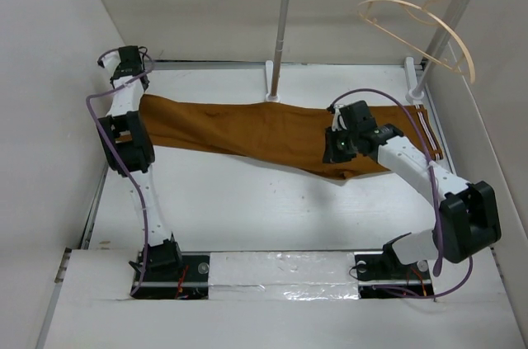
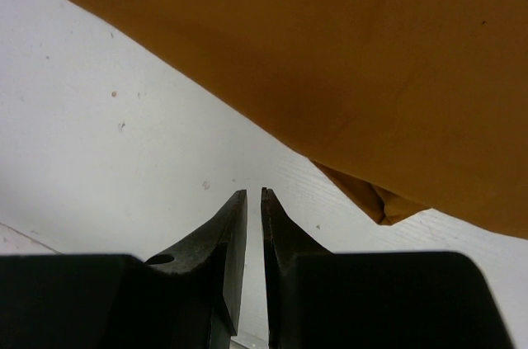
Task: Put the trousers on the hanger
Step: Fold the trousers at the center of the board.
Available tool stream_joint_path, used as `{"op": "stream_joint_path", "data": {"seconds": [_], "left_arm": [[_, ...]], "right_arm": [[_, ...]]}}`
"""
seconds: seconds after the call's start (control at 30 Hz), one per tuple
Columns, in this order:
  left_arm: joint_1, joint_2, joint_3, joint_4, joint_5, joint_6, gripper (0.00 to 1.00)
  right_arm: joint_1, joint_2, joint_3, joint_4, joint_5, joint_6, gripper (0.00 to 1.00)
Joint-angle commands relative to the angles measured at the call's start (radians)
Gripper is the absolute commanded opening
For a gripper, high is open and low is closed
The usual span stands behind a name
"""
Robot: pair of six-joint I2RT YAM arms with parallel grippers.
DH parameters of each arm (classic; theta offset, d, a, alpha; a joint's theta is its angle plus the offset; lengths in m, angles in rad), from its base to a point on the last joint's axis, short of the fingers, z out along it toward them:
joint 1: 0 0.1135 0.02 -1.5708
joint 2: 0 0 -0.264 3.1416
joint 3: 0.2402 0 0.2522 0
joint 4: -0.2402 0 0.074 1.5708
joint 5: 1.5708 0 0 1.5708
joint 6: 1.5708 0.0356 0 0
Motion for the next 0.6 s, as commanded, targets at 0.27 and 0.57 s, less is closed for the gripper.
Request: {"op": "stream_joint_path", "data": {"seconds": [0.27,0.57], "left_arm": [[-0.022,-0.034,0.011,0.022,0.032,0.063,0.70],[0.002,-0.363,-0.453,0.197,0.003,0.037,0.66]], "right_arm": [[0.020,0.051,0.102,0.008,-0.005,-0.004,0.19],[0.029,0.025,0.046,0.041,-0.044,-0.020,0.19]]}}
